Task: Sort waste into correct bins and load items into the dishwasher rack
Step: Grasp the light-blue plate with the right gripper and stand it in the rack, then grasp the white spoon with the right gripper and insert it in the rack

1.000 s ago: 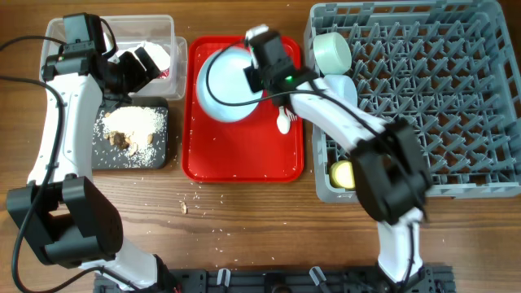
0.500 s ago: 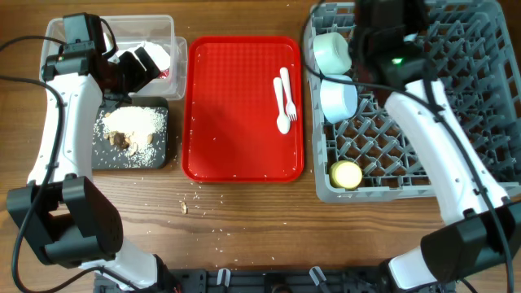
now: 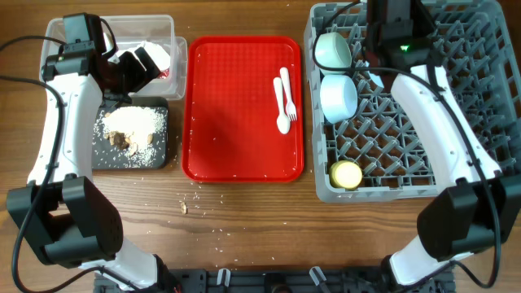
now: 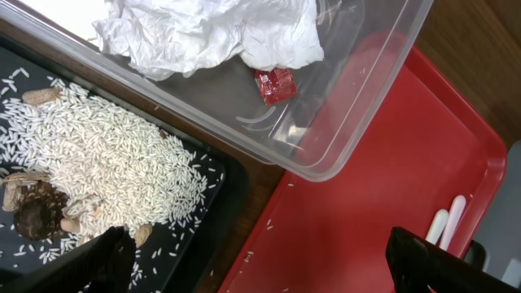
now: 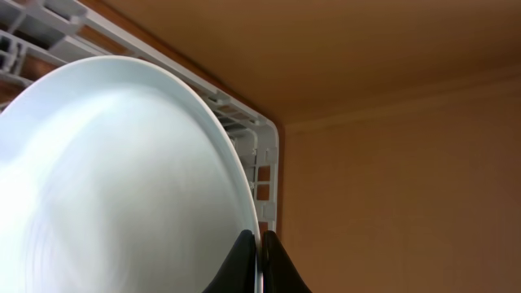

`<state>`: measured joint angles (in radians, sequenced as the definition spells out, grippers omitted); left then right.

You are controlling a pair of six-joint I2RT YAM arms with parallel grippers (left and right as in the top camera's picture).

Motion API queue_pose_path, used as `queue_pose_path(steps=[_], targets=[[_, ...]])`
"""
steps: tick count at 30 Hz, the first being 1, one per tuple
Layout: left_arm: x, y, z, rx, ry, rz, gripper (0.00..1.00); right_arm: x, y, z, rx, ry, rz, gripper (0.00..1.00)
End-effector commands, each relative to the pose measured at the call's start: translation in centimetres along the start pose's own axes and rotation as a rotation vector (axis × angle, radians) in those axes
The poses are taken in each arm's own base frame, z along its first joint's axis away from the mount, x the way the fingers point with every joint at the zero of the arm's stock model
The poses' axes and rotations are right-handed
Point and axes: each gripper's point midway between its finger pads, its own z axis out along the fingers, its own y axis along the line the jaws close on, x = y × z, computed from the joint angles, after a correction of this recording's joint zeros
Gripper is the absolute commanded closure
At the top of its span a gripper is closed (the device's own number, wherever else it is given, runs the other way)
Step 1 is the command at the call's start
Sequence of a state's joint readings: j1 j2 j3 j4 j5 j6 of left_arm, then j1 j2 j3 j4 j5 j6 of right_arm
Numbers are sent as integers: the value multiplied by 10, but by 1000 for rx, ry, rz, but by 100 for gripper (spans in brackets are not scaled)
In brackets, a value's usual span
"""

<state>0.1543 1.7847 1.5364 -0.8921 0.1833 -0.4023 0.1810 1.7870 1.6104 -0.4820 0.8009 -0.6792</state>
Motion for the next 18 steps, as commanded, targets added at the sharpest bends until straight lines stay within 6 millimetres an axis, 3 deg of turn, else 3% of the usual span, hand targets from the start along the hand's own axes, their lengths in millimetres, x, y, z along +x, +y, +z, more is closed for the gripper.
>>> queue_pose_path(steps=[1,8,13,14,16,18], targets=[[-8,-5,-13,19,-37,3,0,-2,15,14,-57,-21,0,96],[-8,-5,-13,19,-37,3,0,-8,51,33,-142,-37,-10,96],[-8,-5,-13,19,-37,3,0,-13,64,34,-196,-59,36,95],[-8,-5,-13,19,-37,3,0,-16,69,33,-227,-77,50,90],[-8,-5,-13,19,-37,3,0,-19,77,30,-277,-98,57,51],[-8,-5,-13,19,-37,3,0,-17,72,30,-256,-83,90,23]])
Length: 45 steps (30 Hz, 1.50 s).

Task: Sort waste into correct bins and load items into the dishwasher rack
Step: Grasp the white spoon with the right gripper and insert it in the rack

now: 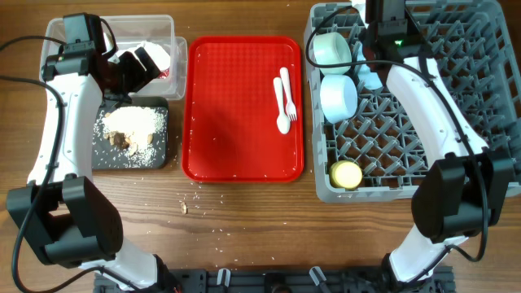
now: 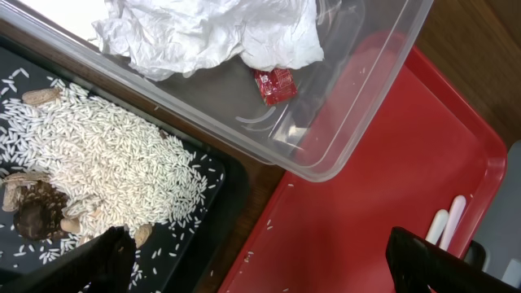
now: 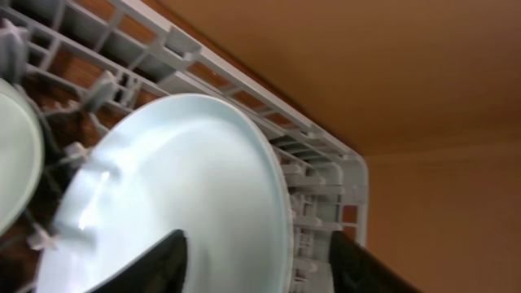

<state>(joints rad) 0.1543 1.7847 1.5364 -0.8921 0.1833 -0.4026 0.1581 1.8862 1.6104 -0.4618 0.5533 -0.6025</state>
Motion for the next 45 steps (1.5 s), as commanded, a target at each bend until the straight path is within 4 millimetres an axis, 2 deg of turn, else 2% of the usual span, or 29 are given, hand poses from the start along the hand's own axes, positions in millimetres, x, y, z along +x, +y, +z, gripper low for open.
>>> queue_pose_path(steps=[1,4,6,7,9,10,12,13,14,15,16,18,19,21,22,24,27,29,31,35,38,41,45], targets=[[-8,-5,-13,19,-37,3,0,-1,2,0,-15,-8,56,20],[-8,-5,-13,19,-37,3,0,-9,-21,-23,18,-54,144,15],[-8,-5,-13,19,-37,3,0,-24,-27,-48,-35,-140,190,13],[-8,-5,-13,19,-37,3,0,-39,-17,-69,-132,-226,186,13],[-8,-5,-13,19,-37,3,0,-66,11,-107,-346,-383,185,0],[-8,-5,-13,19,-37,3,0,-85,33,-137,-517,-490,203,0],[-8,-5,-13,19,-37,3,0,-108,63,-181,-809,-627,265,0],[-8,-5,-13,19,-37,3,0,-117,78,-200,-977,-654,329,0],[-8,-5,-13,19,-37,3,0,-121,92,-209,-1092,-651,357,0],[-8,-5,-13,19,-37,3,0,-122,112,-208,-1164,-620,361,0],[-8,-5,-13,19,-37,3,0,-122,122,-202,-1169,-591,362,0],[-8,-5,-13,19,-37,3,0,-114,164,-168,-1108,-440,350,2],[-8,-5,-13,19,-37,3,0,-106,187,-152,-1073,-359,337,7],[-8,-5,-13,19,-37,3,0,-84,229,-127,-1015,-197,302,12],[-8,-5,-13,19,-37,3,0,-75,241,-121,-998,-148,282,14],[-8,-5,-13,19,-37,3,0,-42,267,-100,-924,18,244,20],[-8,-5,-13,19,-37,3,0,-14,272,-77,-827,145,241,36],[-8,-5,-13,19,-37,3,0,-2,278,-77,-834,197,219,41],[-8,-5,-13,19,-37,3,0,15,283,-84,-843,268,193,42],[-8,-5,-13,19,-37,3,0,31,293,-98,-875,351,183,43],[-8,-5,-13,19,-37,3,0,34,308,-107,-887,352,152,44],[-8,-5,-13,19,-37,3,0,41,311,-98,-809,350,148,44],[-8,-5,-13,19,-37,3,0,50,324,-88,-809,365,142,52]])
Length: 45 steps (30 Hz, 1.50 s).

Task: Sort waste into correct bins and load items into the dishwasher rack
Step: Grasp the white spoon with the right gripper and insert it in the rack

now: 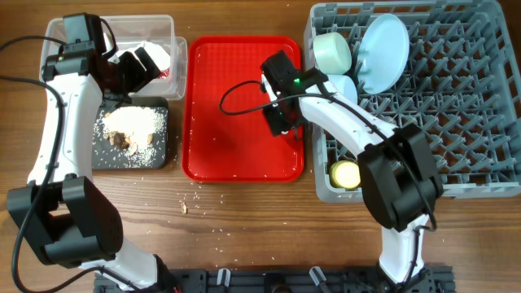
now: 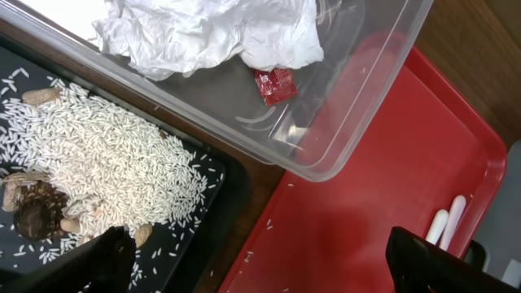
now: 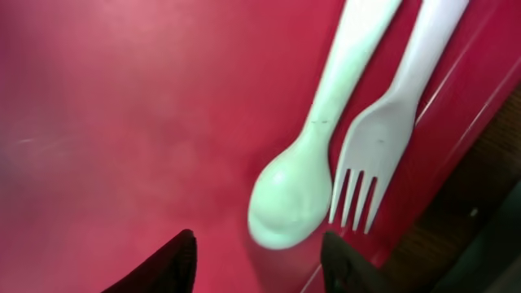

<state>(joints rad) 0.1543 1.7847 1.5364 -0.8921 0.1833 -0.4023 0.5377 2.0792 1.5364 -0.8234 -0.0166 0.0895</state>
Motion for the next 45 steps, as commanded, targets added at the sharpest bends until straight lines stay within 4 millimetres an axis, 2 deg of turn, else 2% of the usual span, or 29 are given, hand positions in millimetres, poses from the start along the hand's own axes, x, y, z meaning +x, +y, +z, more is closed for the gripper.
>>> queue_pose_path(steps=[1,4,13,16,20,24,28,33,36,39,41,43,45], targets=[[-8,-5,-13,19,-37,3,0,12,-6,28,30,58,20,54],[-8,-5,-13,19,-37,3,0,16,-7,40,33,81,20,55],[-8,-5,-13,19,-37,3,0,2,-8,42,42,22,22,58],[-8,-5,-13,19,-37,3,0,3,-9,48,42,27,18,62],[-8,-5,-13,19,-37,3,0,7,-9,51,44,46,18,73],[-8,-5,-13,19,-37,3,0,7,-9,48,44,48,18,77],[-8,-5,-13,19,-37,3,0,-6,-7,13,40,3,-2,77],[-8,-5,-13,19,-37,3,0,-22,-5,-41,33,-109,-34,77],[-8,-5,-13,19,-37,2,0,-31,-14,-82,83,-200,-29,77],[-8,-5,-13,19,-37,3,0,-34,-29,-136,143,-309,-4,77],[-8,-5,-13,19,-37,3,0,-29,-43,-163,154,-347,30,77],[-8,-5,-13,19,-37,3,0,-17,-59,-180,165,-348,80,77],[-8,-5,-13,19,-37,3,0,6,-81,-197,179,-318,180,78]])
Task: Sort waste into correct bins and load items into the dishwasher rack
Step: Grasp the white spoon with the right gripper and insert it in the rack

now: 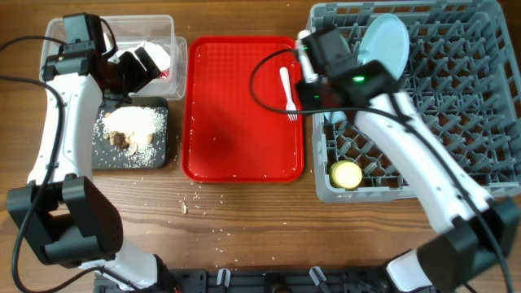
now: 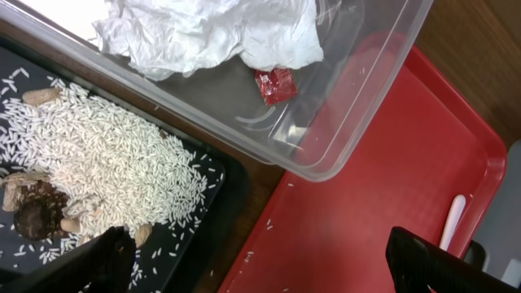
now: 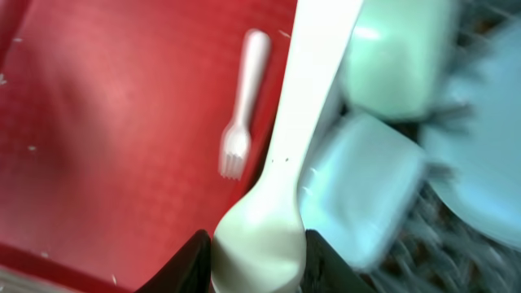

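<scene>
A white plastic spoon [image 3: 285, 163] sits clamped in my right gripper [image 3: 259, 252], bowl end between the fingers. It hangs over the right edge of the red tray [image 1: 236, 122], beside the grey dishwasher rack [image 1: 456, 114]. A white fork [image 1: 286, 85] still lies on the tray. In the rack stand a pale blue plate [image 1: 383, 41] and mint cups [image 3: 391, 49]. My left gripper [image 1: 138, 65] hovers open over the corner of the clear bin [image 2: 350, 122], nothing between its fingers [image 2: 106, 256].
The clear bin holds crumpled white paper [image 2: 203, 32] and a red wrapper [image 2: 274, 85]. A black tray [image 1: 130, 134] carries rice and brown scraps. A yellow round item [image 1: 346, 174] sits in the rack's front left corner. Crumbs [image 1: 195, 207] are scattered on the wooden table.
My right gripper was open just above the spoon and fork on the tray. It is now shut on the spoon and raised at the tray's right edge. The fork stays behind.
My right gripper first held the plate at the back of the rack, then stood open with the plate left upright there. Later it was open over the cutlery on the tray, and now it holds the spoon. The left arm has stayed over the bins.
</scene>
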`<state>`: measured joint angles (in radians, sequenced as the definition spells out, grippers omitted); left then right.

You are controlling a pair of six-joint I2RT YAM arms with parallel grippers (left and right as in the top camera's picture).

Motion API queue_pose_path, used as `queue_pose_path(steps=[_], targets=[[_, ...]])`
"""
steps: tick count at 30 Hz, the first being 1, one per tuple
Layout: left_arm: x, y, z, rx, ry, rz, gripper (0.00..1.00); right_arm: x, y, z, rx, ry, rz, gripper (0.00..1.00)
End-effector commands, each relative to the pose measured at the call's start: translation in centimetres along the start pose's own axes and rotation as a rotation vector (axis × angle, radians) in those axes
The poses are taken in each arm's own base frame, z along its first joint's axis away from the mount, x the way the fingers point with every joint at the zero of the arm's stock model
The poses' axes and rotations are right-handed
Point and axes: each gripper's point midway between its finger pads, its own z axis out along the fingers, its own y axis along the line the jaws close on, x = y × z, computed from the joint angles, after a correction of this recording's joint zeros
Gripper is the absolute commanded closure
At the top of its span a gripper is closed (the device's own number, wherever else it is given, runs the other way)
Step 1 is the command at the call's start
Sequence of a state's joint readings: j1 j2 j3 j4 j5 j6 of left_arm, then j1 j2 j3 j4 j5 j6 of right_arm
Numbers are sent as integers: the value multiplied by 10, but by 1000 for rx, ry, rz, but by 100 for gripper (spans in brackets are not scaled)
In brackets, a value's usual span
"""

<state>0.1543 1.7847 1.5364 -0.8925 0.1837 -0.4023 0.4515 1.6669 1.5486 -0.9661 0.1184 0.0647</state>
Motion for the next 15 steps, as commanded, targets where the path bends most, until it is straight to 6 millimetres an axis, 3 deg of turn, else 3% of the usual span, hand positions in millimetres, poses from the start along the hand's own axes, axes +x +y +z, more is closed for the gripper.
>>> queue_pose_path(steps=[1,6,10,15], targets=[[-8,-5,-13,19,-37,3,0,13,-45,-38,72,3,162,78],[-8,-5,-13,19,-37,3,0,74,-93,-67,159,168,434,78],[-8,-5,-13,19,-37,3,0,114,-105,-47,207,290,545,78],[-8,-5,-13,19,-37,3,0,140,-100,-22,214,350,576,78]])
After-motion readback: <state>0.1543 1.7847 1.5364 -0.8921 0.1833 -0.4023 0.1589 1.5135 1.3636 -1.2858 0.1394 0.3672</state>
